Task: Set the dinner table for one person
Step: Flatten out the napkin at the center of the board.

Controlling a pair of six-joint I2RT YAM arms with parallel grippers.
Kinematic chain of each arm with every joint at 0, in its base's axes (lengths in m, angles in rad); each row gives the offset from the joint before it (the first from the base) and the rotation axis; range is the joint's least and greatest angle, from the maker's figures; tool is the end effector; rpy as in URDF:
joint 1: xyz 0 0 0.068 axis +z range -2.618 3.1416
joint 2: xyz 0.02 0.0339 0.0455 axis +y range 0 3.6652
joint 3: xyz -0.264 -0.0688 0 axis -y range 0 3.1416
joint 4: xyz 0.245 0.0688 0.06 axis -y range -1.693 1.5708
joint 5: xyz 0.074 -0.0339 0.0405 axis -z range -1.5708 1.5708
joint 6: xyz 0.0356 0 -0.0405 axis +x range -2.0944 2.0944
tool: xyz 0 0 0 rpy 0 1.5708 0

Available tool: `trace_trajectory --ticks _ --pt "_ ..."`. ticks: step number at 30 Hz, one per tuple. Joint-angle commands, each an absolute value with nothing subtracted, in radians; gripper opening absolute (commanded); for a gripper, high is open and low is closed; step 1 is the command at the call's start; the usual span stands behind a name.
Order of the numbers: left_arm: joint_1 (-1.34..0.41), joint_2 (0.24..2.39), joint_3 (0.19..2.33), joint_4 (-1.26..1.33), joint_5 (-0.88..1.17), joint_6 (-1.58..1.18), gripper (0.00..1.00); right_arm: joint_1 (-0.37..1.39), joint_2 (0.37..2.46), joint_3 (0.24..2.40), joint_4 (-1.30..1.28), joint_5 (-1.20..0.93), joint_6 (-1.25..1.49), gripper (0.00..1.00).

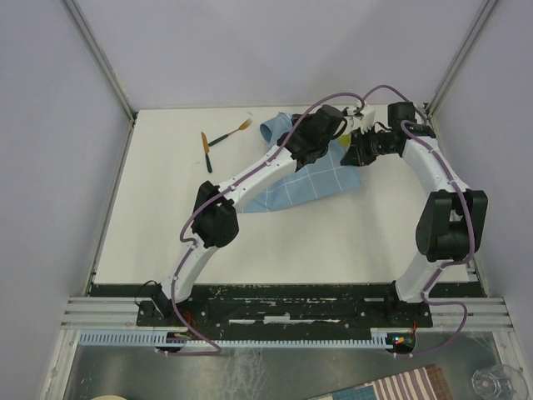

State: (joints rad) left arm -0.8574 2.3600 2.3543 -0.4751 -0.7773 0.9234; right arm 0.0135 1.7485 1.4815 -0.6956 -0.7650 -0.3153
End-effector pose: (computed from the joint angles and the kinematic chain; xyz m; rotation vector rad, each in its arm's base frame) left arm 0.3728 -0.3926 0.3121 1.2052 1.5950 0.8329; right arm 0.3754 0.0297 0.2848 -0.6679 2.2381 0.8123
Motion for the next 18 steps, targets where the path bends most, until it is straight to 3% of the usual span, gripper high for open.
trace_trajectory --ticks 1,3,12,15,18 --pt "-0.861 2.271 2.370 -0.388 -0.804 0.875 0.03 0.073 1.771 1.498 -0.658 -0.783 -0.295 0.06" --pt "-0.859 2.267 2.368 -0.387 -0.812 0.883 0.03 0.073 1.770 1.504 -0.671 -0.763 -0.303 0.02" --pt "-0.845 2.231 2.302 -0.271 -0.923 0.970 0.04 0.074 1.697 1.643 -0.820 -0.741 -0.352 0.02" --pt "-0.818 2.199 2.269 -0.194 -0.978 0.985 0.23 0.074 1.672 1.708 -0.901 -0.797 -0.368 0.02" --pt "-0.777 2.150 2.263 -0.184 -1.038 0.917 0.34 0.074 1.654 1.751 -0.964 -0.862 -0.364 0.02"
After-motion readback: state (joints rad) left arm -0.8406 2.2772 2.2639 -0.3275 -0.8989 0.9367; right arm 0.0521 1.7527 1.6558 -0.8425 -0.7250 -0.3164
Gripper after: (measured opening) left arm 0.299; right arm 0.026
